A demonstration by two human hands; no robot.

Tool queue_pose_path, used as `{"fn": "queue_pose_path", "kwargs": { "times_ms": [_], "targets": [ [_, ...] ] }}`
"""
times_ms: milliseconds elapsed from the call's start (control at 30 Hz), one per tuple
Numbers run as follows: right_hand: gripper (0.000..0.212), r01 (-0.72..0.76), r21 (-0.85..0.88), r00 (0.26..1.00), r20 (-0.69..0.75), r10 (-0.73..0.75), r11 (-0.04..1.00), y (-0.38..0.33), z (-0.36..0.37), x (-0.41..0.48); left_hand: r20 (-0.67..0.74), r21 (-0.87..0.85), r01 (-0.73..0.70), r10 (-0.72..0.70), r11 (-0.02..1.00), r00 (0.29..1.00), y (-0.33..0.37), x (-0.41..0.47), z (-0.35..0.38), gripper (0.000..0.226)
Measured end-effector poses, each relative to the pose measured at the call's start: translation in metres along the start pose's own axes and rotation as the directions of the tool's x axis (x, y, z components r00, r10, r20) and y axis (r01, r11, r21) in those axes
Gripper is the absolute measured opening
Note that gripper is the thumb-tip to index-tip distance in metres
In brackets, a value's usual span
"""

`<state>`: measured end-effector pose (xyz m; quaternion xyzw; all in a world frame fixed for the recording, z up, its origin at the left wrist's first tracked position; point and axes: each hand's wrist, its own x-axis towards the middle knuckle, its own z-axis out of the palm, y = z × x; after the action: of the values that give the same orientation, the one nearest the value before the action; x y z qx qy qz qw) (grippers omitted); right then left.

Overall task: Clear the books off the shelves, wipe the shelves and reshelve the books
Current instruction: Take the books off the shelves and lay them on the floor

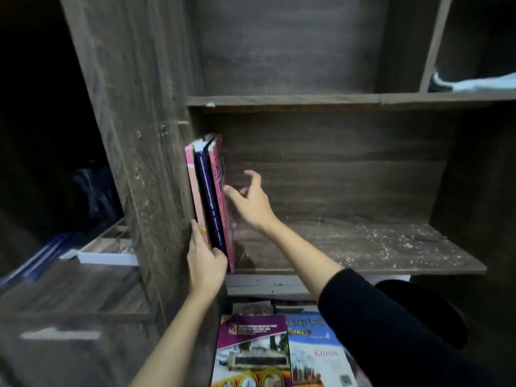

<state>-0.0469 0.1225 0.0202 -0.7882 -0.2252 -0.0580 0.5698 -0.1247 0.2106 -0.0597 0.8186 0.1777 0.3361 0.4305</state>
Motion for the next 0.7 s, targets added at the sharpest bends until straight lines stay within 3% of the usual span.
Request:
{"fn": "queue_pose_path", "kwargs": {
  "times_ms": [200, 367, 700],
  "targets": [
    [0.084, 0.092, -0.045, 0.991, 0.101, -0.087, 0.995, -0.036, 0.019, 0.04, 0.029, -0.067, 0.03, -0.029, 0.997, 0.999, 0.011, 0.007, 0.01, 0.08],
    [0.075, 0.277, -0.234, 0.95, 0.21, -0.229, 0.932, -0.042, 0.019, 0.057, -0.042, -0.118, 0.049, -0.054, 0.992, 0.998, 0.01, 0.015, 0.01, 0.073],
    [0.065, 0.31, -0.285, 0.944, 0.208, -0.257, 0.907, -0.045, 0.017, 0.077, -0.134, -0.134, 0.011, -0.029, 0.991, 0.991, 0.01, 0.022, 0.019, 0.066]
  ]
}}
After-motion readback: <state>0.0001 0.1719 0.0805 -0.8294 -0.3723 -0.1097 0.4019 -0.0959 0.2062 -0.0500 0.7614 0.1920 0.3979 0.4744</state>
